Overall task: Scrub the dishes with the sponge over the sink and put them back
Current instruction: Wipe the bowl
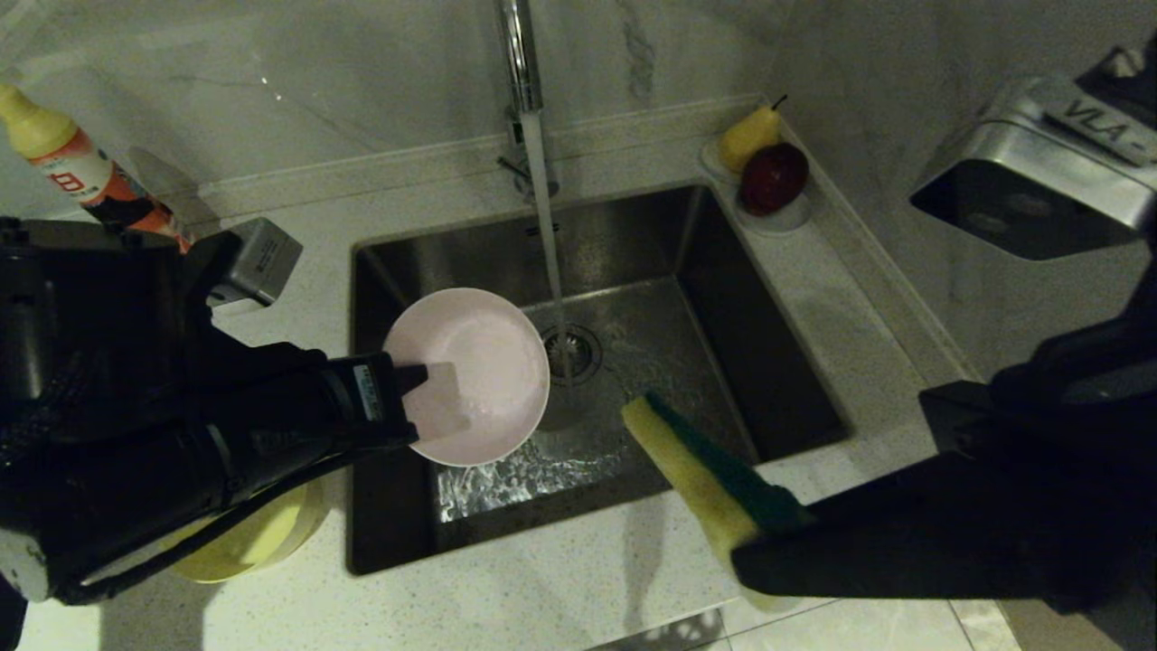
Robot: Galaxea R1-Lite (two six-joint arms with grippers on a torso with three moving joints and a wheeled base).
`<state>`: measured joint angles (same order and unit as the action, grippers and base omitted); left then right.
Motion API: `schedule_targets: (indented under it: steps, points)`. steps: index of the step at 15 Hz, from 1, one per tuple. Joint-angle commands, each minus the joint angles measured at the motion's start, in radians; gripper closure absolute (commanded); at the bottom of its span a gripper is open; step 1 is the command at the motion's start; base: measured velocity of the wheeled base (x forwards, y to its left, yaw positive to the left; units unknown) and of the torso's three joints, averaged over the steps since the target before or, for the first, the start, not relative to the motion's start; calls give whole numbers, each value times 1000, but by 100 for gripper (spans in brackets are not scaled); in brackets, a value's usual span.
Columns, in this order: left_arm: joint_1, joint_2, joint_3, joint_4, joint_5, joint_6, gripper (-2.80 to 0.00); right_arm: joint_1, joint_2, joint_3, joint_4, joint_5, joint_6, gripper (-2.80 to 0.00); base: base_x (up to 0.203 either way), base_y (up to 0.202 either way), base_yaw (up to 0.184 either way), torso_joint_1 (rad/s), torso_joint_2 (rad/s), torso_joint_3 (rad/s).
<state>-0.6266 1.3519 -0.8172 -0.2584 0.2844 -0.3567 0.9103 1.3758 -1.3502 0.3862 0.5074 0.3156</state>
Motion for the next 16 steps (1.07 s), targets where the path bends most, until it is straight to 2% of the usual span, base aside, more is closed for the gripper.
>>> schedule_targets:
  steps: [1, 7, 12, 16]
  points:
    - [-60, 66, 1, -74, 101, 25, 0, 13, 115, -62, 1, 2, 3, 0, 0, 0, 0, 0, 0, 0]
    - [-82, 84, 15, -102, 125, 56, 0, 15, 260, -221, 0, -2, 4, 0, 0, 0, 0, 0, 0, 0]
    - [-84, 68, 28, -132, 122, 57, 0, 6, 345, -234, -57, -36, 4, 0, 0, 0, 0, 0, 0, 0]
    - [-85, 68, 40, -150, 121, 58, 0, -46, 397, -238, -100, -36, 4, 0, 0, 0, 0, 0, 0, 0]
